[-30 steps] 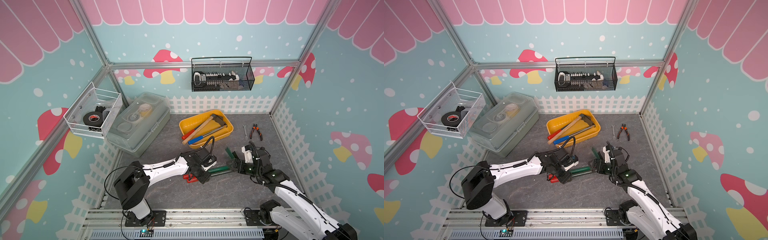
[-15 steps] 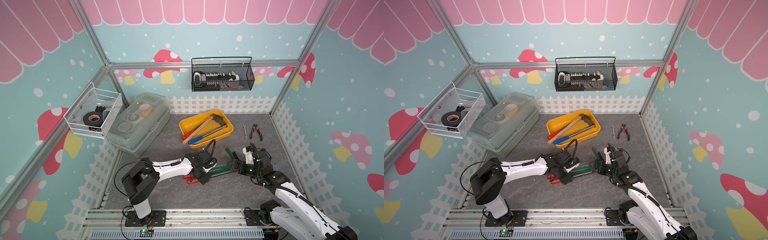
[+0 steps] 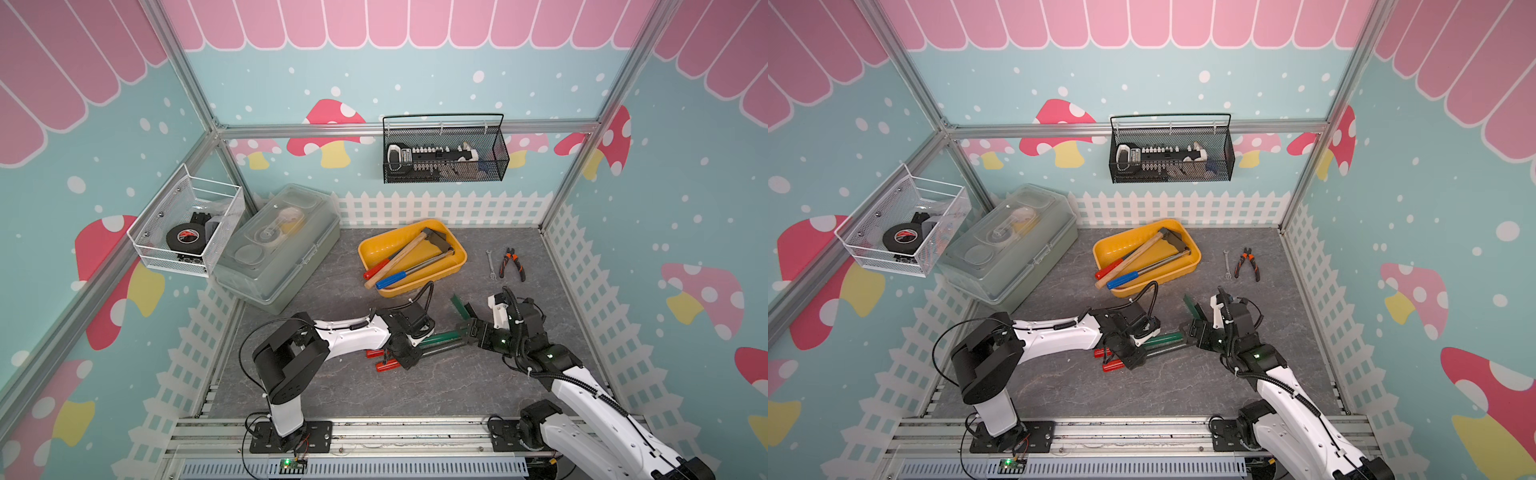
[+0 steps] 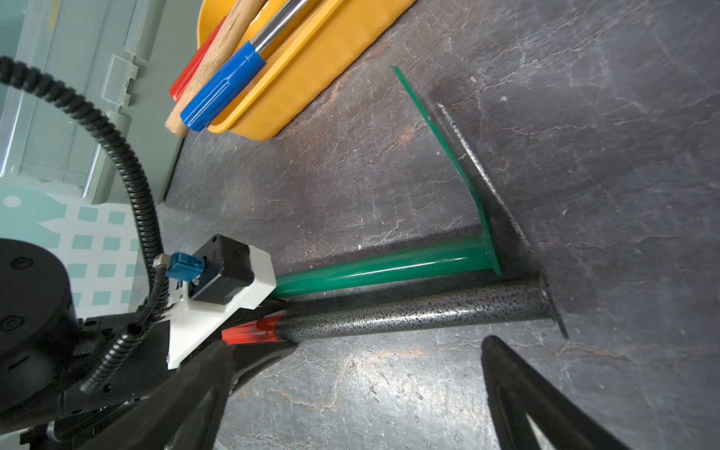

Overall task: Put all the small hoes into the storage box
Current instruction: Pick up the hoe from the center of the board.

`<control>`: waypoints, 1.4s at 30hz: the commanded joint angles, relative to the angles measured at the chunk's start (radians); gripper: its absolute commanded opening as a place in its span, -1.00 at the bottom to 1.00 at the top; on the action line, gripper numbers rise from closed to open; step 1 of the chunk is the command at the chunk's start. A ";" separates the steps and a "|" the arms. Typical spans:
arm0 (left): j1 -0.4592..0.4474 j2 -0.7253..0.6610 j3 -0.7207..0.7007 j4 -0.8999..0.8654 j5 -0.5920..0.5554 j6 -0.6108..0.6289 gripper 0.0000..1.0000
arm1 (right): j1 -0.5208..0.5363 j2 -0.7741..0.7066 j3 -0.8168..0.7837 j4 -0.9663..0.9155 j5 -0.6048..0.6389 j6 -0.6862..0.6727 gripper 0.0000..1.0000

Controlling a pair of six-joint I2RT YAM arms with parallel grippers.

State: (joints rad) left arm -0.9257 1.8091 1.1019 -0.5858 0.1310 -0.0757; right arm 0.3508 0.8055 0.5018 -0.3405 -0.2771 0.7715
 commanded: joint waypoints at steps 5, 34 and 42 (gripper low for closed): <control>-0.011 0.049 0.035 0.004 -0.021 0.010 -0.13 | -0.013 -0.031 -0.020 -0.023 0.021 0.010 0.97; -0.070 0.103 0.100 -0.035 -0.085 0.054 -0.84 | -0.045 -0.069 -0.053 -0.059 0.026 0.089 0.97; -0.084 0.078 0.151 -0.080 -0.057 0.058 -1.00 | -0.046 -0.093 -0.133 -0.014 -0.004 0.223 0.93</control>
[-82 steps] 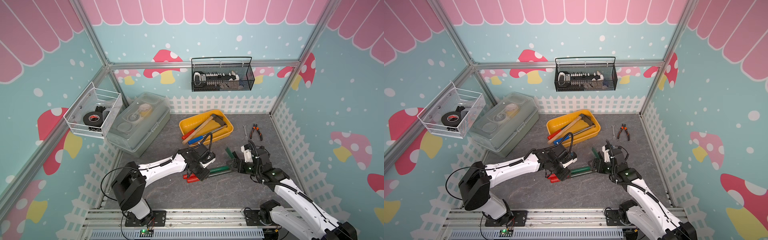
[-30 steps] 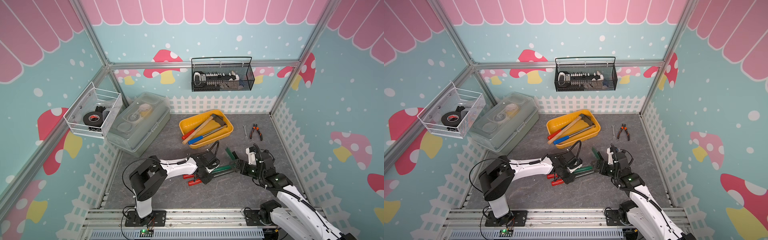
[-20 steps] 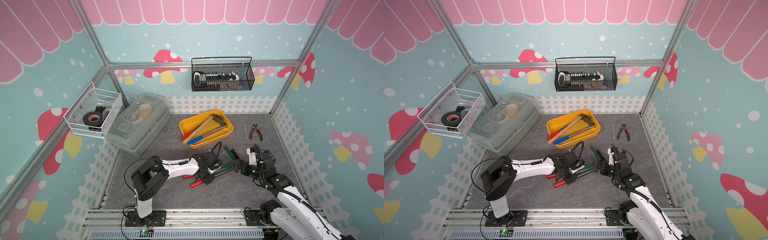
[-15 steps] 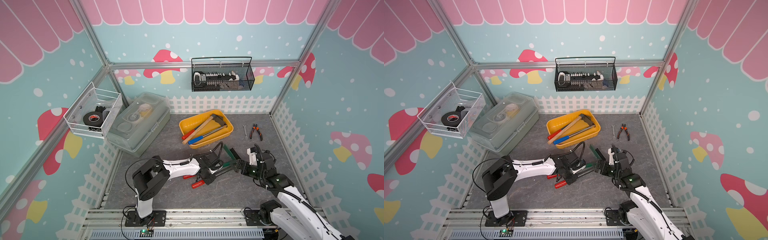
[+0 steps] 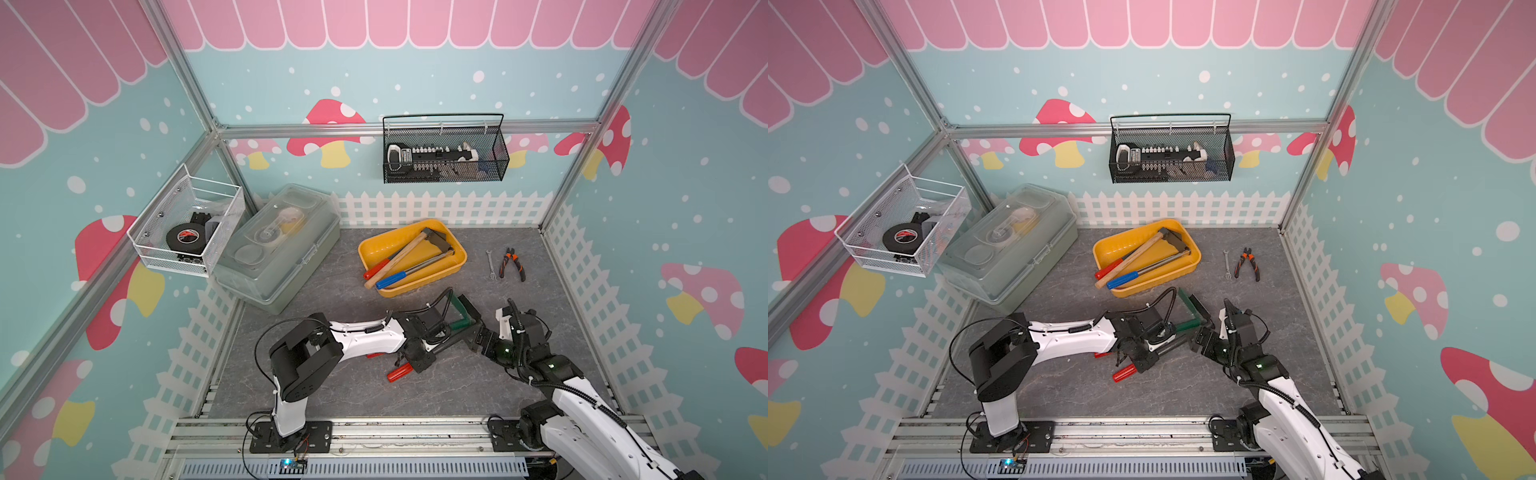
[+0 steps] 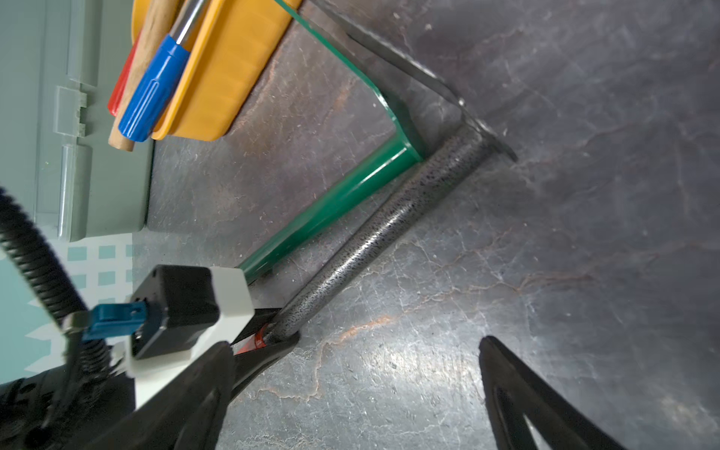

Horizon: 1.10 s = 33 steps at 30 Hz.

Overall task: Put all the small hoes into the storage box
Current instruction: Pick up the hoe from the center of the board.

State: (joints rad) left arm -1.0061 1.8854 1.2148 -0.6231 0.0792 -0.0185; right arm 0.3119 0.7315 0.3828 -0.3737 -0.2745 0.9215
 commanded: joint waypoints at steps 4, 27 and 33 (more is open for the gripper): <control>-0.003 -0.002 0.081 -0.080 0.046 -0.011 -1.00 | -0.006 -0.020 -0.051 0.062 -0.037 0.134 0.88; -0.075 0.074 0.248 -0.145 0.126 -0.156 -1.00 | -0.007 0.070 -0.209 0.391 -0.051 0.422 0.44; -0.102 0.102 0.275 -0.144 0.139 -0.179 -1.00 | -0.007 0.123 -0.231 0.481 -0.053 0.473 0.37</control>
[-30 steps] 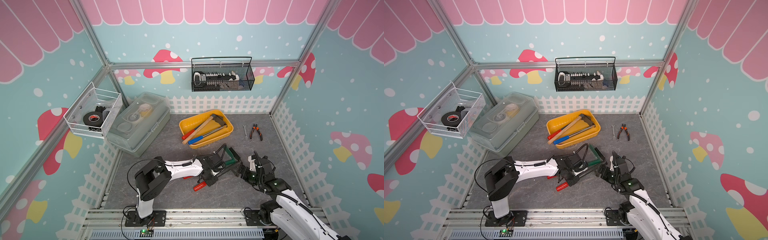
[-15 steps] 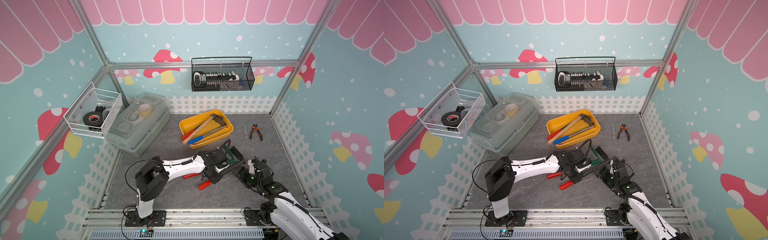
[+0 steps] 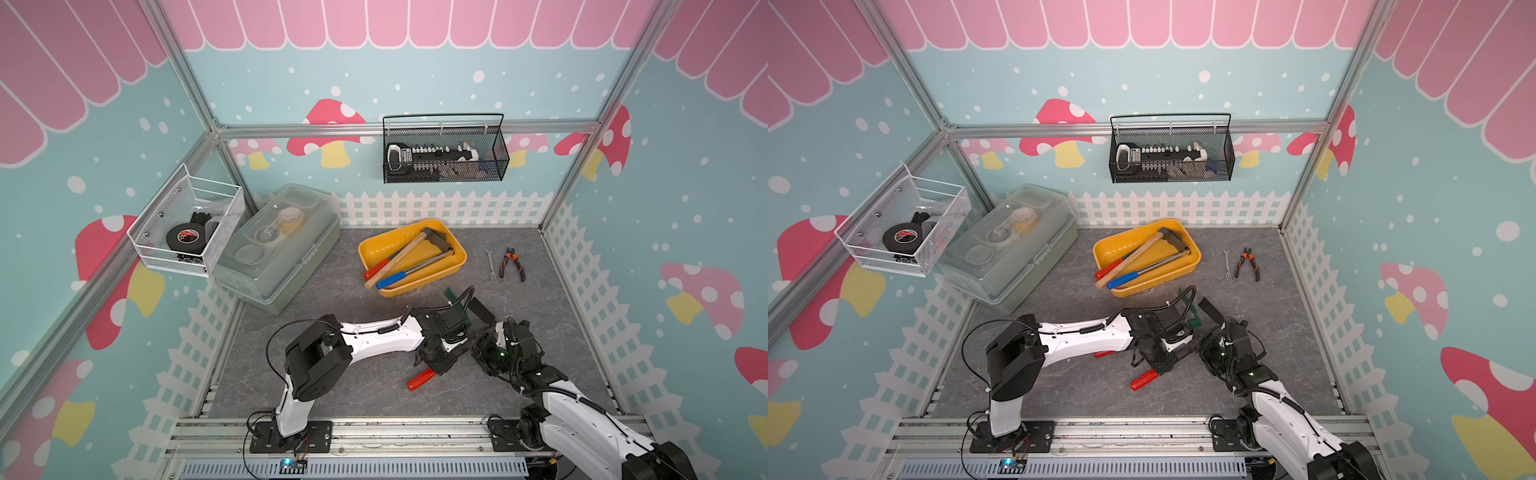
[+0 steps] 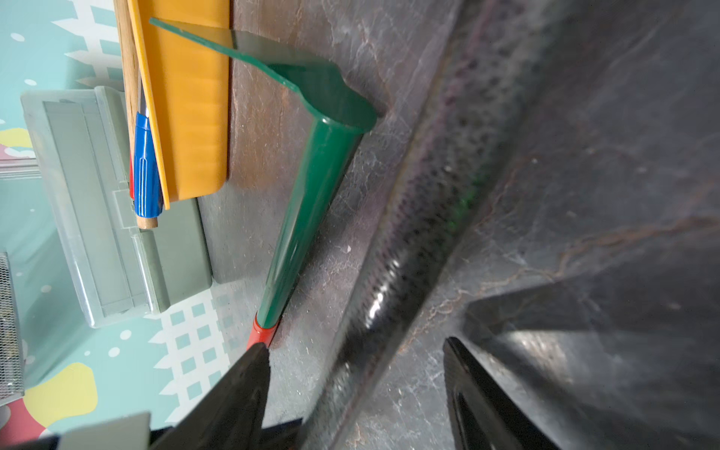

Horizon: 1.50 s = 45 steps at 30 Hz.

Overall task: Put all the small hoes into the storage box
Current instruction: Pick up the hoe from the center of the board.

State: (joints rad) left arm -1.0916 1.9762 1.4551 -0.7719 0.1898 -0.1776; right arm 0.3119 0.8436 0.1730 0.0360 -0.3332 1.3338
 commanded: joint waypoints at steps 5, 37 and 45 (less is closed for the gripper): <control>-0.025 0.011 0.035 0.012 0.017 -0.035 -1.00 | -0.007 -0.008 -0.041 0.089 0.033 0.095 0.28; -0.056 0.029 0.034 0.045 0.047 -0.026 -1.00 | -0.006 -0.096 -0.078 0.043 0.147 0.172 -0.76; -0.053 0.058 0.047 0.045 0.048 -0.049 -0.66 | -0.005 -0.273 -0.081 -0.091 0.233 0.214 -0.91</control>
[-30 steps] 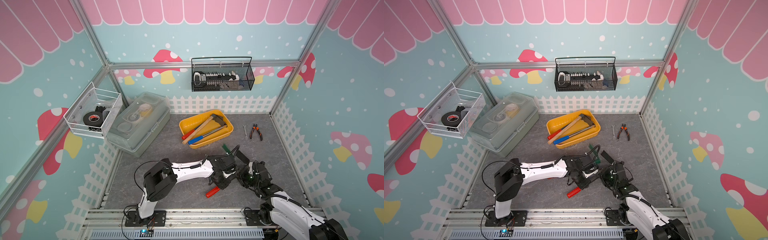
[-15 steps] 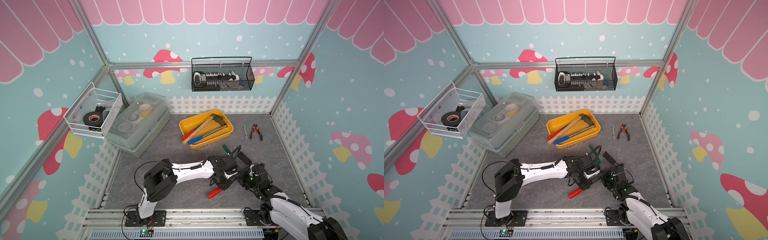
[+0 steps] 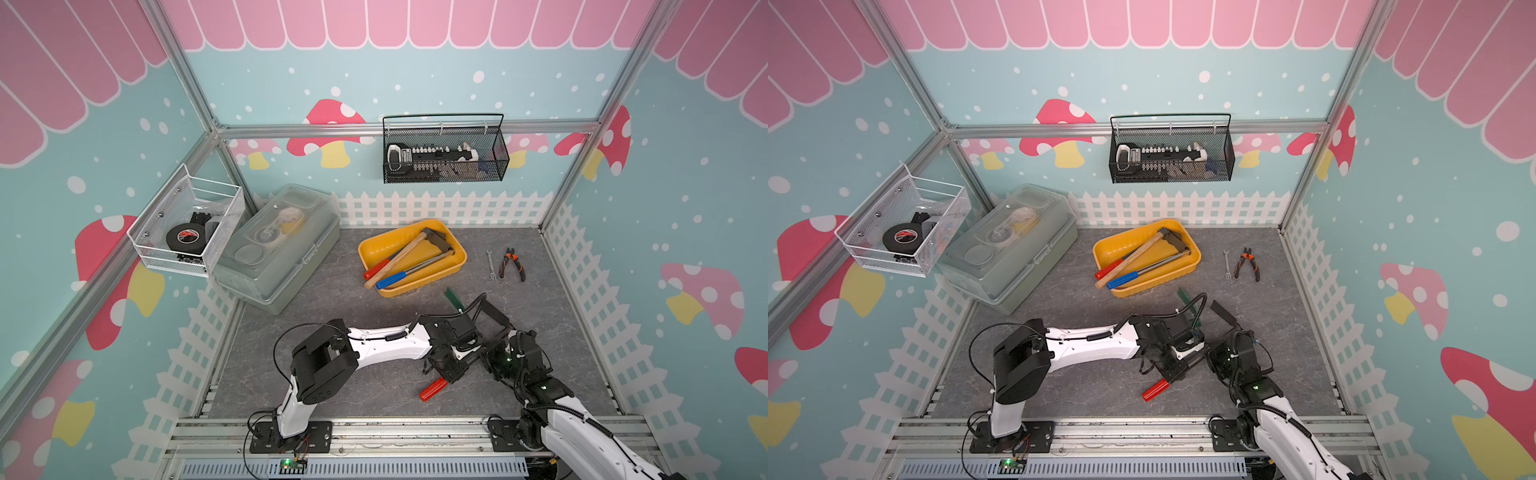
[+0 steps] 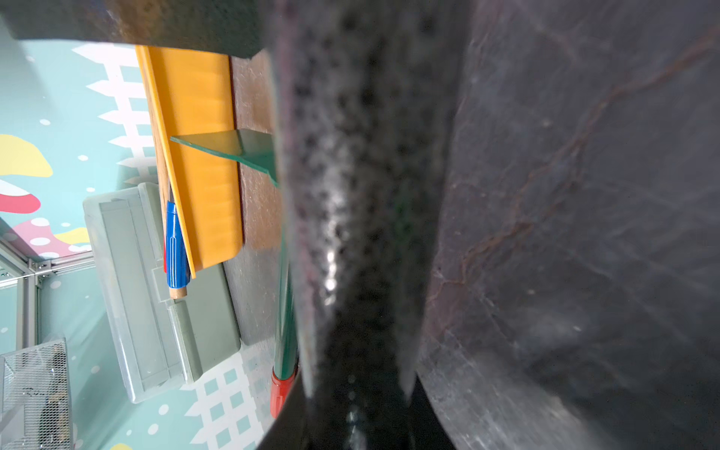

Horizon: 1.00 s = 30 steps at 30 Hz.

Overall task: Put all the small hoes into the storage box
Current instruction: Pick up the hoe from the center of the board.

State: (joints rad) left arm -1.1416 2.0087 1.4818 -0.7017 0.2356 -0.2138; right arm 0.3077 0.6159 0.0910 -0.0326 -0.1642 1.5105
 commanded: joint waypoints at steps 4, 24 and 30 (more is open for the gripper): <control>0.000 0.036 0.032 -0.019 0.003 -0.016 -0.37 | -0.002 -0.058 0.005 -0.040 0.071 0.042 -0.95; 0.004 0.094 0.083 0.000 0.038 -0.032 -0.24 | -0.002 -0.116 0.004 -0.053 0.106 0.077 -0.98; 0.005 0.094 0.072 0.010 0.031 -0.041 -0.30 | -0.001 -0.119 0.000 -0.051 0.105 0.082 -0.98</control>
State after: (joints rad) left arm -1.1397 2.0941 1.5436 -0.7025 0.2592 -0.2363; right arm 0.3073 0.5072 0.0906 -0.1345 -0.0780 1.5490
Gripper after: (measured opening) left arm 0.355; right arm 0.225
